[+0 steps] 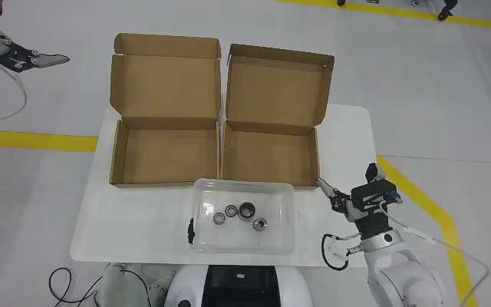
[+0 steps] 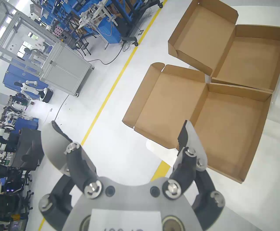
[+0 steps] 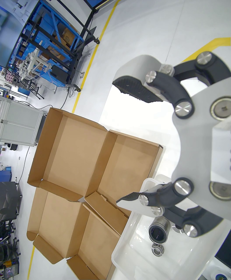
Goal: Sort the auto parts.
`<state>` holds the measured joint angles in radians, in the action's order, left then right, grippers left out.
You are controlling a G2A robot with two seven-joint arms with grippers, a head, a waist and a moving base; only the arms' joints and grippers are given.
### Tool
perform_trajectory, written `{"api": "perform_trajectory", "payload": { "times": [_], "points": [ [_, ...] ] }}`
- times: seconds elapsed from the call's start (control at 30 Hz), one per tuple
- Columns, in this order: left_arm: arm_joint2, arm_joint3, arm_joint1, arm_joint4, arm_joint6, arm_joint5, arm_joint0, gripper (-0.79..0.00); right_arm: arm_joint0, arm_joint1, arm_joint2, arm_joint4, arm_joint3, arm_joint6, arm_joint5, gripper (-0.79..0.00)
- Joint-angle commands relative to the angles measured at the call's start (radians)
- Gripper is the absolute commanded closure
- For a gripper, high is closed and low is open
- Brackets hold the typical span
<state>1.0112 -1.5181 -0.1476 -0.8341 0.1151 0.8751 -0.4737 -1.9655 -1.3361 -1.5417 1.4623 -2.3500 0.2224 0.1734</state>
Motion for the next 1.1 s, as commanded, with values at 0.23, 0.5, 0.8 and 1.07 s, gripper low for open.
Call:
{"api": "perform_trajectory", "payload": {
  "times": [0.23, 0.5, 0.8, 1.07],
  "points": [
    [0.000, 0.000, 0.000, 0.000, 0.000, 0.000, 0.000, -0.785, 0.001, 0.000, 0.002, 0.001, 0.006, 0.003, 0.005, -0.785],
    [0.000, 0.000, 0.000, 0.000, 0.000, 0.000, 0.000, -0.785, 0.134, 0.008, 0.089, 0.093, 0.119, 0.120, 0.103, -0.785],
    [0.000, 0.000, 0.000, 0.000, 0.000, 0.000, 0.000, -0.785, 0.301, 0.009, 0.194, 0.055, 0.304, 0.187, 0.211, -0.785],
    [0.000, 0.000, 0.000, 0.000, 0.000, 0.000, 0.000, -0.785, 0.419, 0.005, 0.293, -0.026, 0.408, 0.188, 0.315, -0.785]
  ]
}}
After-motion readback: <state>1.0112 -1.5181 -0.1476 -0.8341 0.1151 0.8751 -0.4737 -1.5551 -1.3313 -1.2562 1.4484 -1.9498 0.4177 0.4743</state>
